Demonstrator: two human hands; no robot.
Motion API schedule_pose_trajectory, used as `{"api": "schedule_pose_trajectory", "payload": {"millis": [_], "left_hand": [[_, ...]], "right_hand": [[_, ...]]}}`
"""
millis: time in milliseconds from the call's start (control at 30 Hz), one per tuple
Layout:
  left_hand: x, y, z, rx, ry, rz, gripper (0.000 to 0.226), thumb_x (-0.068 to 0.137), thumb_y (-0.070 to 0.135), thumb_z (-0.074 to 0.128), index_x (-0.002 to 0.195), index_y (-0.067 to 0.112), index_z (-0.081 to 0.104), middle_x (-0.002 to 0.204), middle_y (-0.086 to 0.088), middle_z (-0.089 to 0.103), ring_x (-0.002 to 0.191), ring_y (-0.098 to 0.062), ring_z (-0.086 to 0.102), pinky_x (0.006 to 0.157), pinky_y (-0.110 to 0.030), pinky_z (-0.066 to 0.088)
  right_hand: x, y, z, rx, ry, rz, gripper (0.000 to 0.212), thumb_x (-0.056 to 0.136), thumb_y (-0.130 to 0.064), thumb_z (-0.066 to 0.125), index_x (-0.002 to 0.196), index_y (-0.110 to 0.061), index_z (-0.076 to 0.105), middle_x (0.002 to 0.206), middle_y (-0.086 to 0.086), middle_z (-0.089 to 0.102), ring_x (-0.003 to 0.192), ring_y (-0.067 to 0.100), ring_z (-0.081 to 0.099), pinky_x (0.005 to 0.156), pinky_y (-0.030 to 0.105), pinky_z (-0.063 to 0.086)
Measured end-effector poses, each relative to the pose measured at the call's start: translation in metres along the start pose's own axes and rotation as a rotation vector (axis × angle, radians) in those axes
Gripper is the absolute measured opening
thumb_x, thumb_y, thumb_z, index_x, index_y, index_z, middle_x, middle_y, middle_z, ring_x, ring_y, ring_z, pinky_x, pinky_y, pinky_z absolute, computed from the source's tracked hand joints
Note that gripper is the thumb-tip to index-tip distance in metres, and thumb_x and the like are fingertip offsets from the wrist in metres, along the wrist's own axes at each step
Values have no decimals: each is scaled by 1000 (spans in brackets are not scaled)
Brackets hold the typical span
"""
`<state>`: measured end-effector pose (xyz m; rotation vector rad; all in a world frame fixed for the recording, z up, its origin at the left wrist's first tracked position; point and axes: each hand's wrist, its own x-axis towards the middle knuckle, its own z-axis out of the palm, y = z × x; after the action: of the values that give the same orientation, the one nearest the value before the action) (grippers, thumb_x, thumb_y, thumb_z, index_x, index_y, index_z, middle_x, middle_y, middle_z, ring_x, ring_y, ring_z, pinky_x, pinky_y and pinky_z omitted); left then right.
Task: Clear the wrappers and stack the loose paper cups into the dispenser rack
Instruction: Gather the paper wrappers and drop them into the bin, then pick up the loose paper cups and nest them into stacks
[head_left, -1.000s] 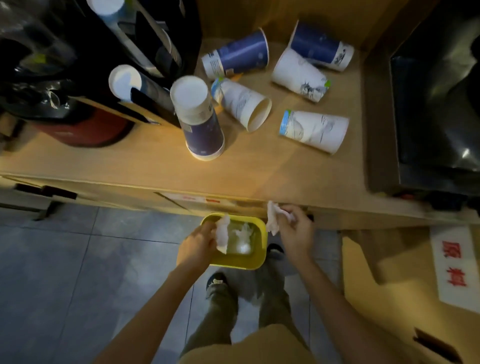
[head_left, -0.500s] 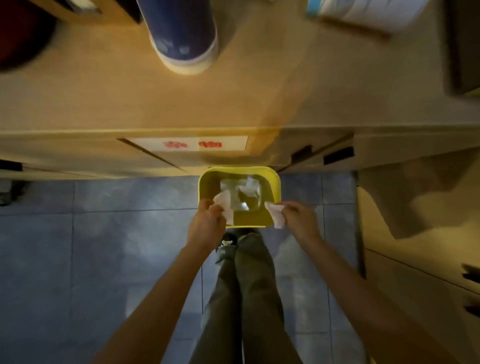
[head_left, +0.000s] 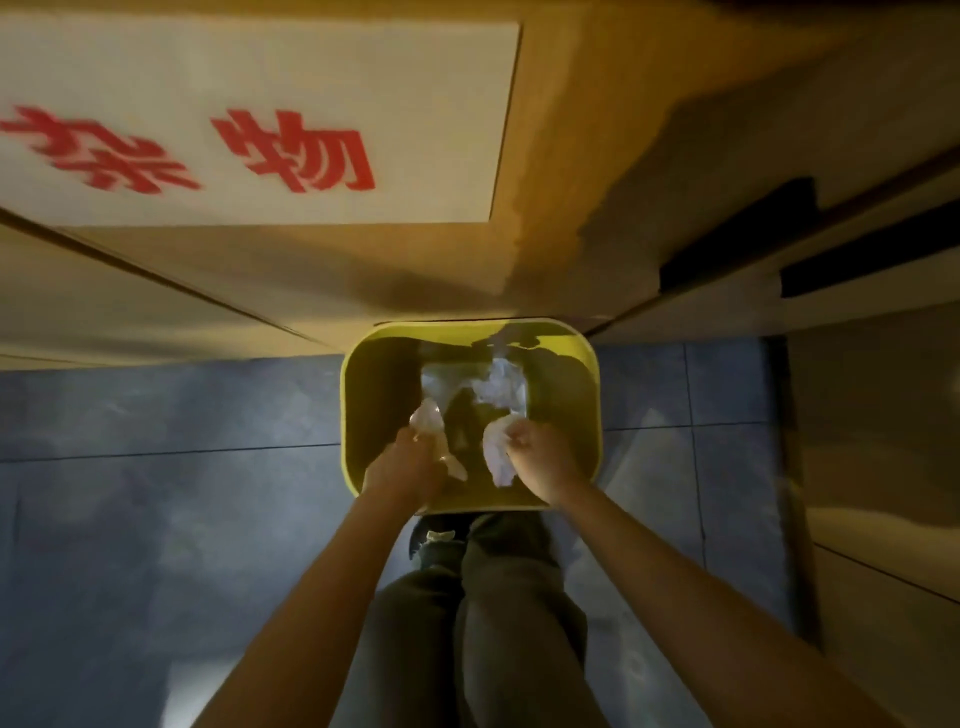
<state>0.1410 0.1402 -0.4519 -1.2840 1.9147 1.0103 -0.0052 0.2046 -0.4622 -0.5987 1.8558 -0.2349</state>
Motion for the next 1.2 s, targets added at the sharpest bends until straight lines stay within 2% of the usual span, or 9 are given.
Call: {"api": "schedule_pose_trajectory", "payload": {"millis": [200, 333, 433, 533, 600, 700, 800, 1000, 1200], "left_hand": [[9, -20, 3, 108, -88, -9, 55, 93, 34, 44, 141, 18, 24, 138, -16, 41, 124, -34, 44, 102, -45, 41], [-20, -3, -25, -54, 88, -9, 39, 94, 28, 40, 128, 11, 46, 128, -15, 53, 113, -30, 53, 95, -44, 47], [-58, 17, -53, -101, 234, 16, 29, 93, 23, 44, 116, 9, 55, 118, -14, 59, 104, -31, 58, 87, -40, 49], [-102, 37, -89, -24, 288, 31, 25, 94, 22, 42, 108, 6, 55, 108, -16, 63, 96, -32, 61, 80, -38, 50], [-131, 51, -117, 136, 322, 61, 22, 94, 19, 39, 102, 5, 55, 102, -15, 64, 91, -32, 62, 76, -37, 49], [-173, 71, -161, 260, 399, 106, 19, 93, 17, 39, 98, 6, 54, 102, -13, 63, 90, -33, 62, 74, -36, 46], [-217, 87, -202, 234, 478, 122, 22, 93, 21, 39, 102, 9, 55, 105, -11, 63, 93, -33, 61, 72, -35, 45], [-291, 121, -285, 83, 647, 204, 22, 92, 26, 43, 100, 11, 58, 104, -14, 66, 95, -37, 61, 73, -39, 47], [-310, 163, -345, 0, 850, 344, 21, 93, 22, 43, 99, 10, 60, 98, -14, 67, 89, -36, 61, 66, -36, 43]], "right_hand": [[11, 4, -6, -126, -66, -50, 52, 92, -11, 45, 142, -15, 32, 149, 10, 35, 124, 29, 48, 92, 36, 45], [-12, -12, -23, -88, 30, -73, 41, 92, -16, 48, 132, -10, 44, 133, 16, 52, 102, 27, 57, 74, 31, 44], [-42, -40, -41, -89, 80, -103, 18, 92, -15, 46, 100, -6, 60, 99, 15, 64, 94, 31, 58, 75, 34, 43], [-82, -71, -62, -168, 111, -162, 23, 90, -14, 43, 67, -15, 48, 65, 4, 50, 71, 26, 51, 62, 36, 39], [-113, -93, -77, -254, 139, -214, 26, 91, -15, 43, 65, -16, 43, 58, 1, 43, 61, 23, 45, 56, 32, 33], [-163, -129, -106, -324, 186, -315, 28, 94, -16, 40, 67, -13, 48, 60, 5, 48, 55, 21, 42, 50, 29, 28], [-217, -165, -138, -468, 276, -401, 27, 96, -22, 36, 94, -5, 57, 84, 12, 61, 78, 30, 58, 58, 30, 34], [-298, -215, -203, -441, 562, -528, 24, 96, -25, 40, 90, -9, 56, 68, 10, 59, 58, 28, 56, 40, 27, 24], [-328, -259, -260, -225, 737, -637, 18, 92, -19, 48, 90, -9, 63, 86, 14, 71, 79, 33, 64, 58, 32, 39]]}}
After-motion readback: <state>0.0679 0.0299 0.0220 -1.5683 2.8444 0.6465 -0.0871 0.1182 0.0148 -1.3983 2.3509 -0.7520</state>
